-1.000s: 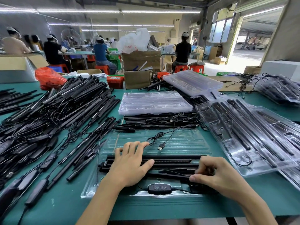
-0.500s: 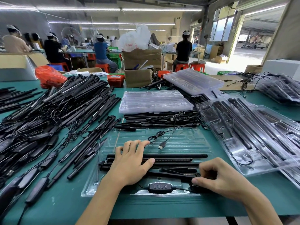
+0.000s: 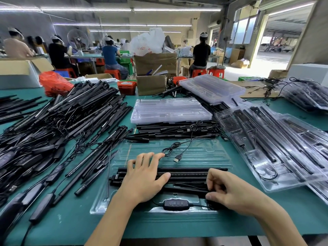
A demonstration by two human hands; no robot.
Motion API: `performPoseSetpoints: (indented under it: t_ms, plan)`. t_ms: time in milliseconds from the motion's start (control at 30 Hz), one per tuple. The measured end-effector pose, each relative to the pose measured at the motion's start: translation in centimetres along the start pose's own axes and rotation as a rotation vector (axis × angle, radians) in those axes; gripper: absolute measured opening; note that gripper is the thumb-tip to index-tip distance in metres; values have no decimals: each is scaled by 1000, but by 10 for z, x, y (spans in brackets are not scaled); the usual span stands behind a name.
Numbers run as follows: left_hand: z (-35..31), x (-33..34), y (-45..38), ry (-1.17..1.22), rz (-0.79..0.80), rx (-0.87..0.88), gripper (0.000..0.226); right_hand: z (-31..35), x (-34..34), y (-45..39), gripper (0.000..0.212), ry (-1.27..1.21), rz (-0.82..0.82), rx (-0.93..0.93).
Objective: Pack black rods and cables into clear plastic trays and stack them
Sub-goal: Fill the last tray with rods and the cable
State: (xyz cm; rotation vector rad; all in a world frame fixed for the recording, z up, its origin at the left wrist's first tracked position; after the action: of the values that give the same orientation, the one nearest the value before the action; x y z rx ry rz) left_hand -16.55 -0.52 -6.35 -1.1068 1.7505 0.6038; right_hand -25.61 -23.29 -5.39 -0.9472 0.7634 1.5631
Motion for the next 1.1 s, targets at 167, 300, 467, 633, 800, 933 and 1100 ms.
performPoseSetpoints:
  t_ms: [167, 300, 467, 633, 800, 933, 1100]
  plan:
    - [-1, -3, 2, 52, -77, 19, 60, -4, 0, 0, 28, -53, 21, 19]
    - [-12, -8, 3, 25, -111, 127, 59, -6, 1, 0, 28, -51, 13, 35]
    - [-27, -16, -7, 145, -139, 166, 50, -7, 2, -2, 26, -47, 29, 26]
    - [-34, -16, -40, 91, -134, 30, 43, -6, 2, -3, 22, -31, 37, 31]
    - [-31, -19, -65, 283, -79, -36, 14, -7, 2, -1, 20, -45, 21, 23]
    - [-17, -31, -73, 569, -103, -95, 18, -7, 3, 1, 18, -71, 10, 19]
    - [-13, -30, -77, 433, -43, -80, 8, -8, 3, 3, 17, -107, -11, 13]
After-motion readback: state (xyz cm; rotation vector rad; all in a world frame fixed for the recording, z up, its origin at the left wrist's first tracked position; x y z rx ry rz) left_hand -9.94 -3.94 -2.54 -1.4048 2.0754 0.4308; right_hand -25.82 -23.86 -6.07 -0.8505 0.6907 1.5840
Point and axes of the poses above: each hand's wrist, its own y-axis away from the middle knuckle, its own x-axis out of the palm, z = x × y, the point moved 5 cm from there along -y, towards the middle knuckle, and after that the axes turned 13 degrees about y, right-handed, at the moved point
